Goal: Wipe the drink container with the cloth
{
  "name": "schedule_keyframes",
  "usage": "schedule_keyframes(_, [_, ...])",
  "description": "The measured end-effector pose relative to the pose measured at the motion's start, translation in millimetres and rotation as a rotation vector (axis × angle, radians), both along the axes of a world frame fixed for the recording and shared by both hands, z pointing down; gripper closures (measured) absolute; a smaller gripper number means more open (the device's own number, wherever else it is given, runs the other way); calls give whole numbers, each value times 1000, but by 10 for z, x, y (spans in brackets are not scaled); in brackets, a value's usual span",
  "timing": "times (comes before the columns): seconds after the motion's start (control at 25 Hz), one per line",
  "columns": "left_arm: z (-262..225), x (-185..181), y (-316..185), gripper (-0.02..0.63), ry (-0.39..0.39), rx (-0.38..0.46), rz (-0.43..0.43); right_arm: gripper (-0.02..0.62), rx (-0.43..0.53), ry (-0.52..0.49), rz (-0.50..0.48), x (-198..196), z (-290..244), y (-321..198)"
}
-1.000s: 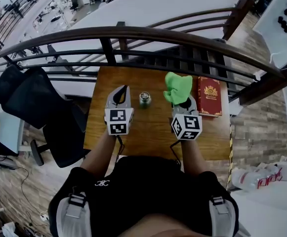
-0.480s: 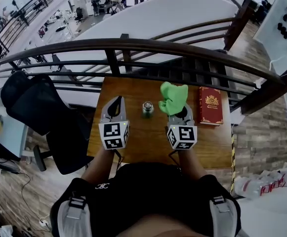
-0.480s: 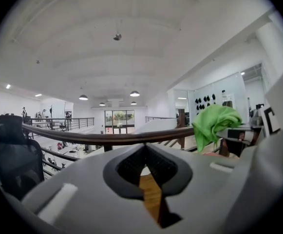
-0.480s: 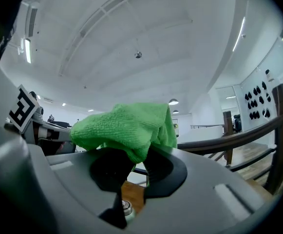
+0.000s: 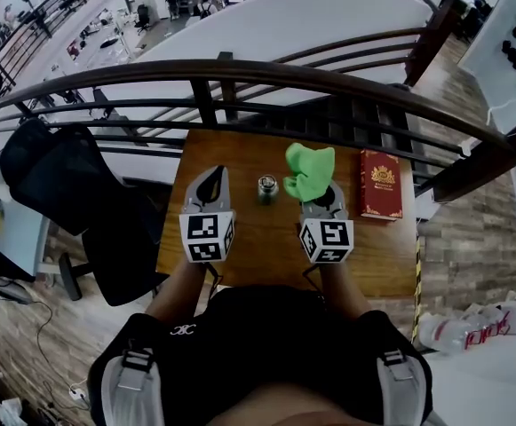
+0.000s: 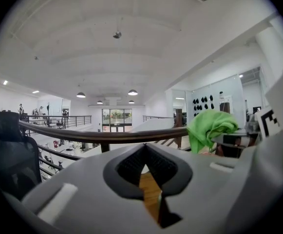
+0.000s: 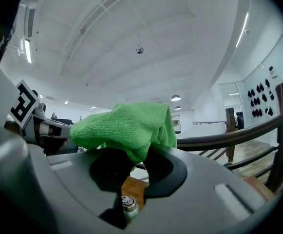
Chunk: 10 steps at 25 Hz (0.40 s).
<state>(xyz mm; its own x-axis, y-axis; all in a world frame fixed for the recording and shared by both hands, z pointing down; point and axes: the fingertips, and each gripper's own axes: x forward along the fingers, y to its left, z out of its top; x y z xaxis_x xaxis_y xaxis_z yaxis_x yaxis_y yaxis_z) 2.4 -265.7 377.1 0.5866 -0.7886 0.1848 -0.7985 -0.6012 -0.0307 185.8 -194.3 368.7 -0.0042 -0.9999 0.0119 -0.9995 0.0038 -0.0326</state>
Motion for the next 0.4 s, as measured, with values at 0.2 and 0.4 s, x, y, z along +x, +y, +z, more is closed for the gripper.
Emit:
schedule_keyframes(0.2, [23, -37, -18, 552, -2, -1, 2, 540, -3, 7, 0, -37, 23, 12])
schedule_keyframes(0.4, [65, -91, 12, 552, -2, -4, 6, 540, -5, 8, -1, -88, 62, 46])
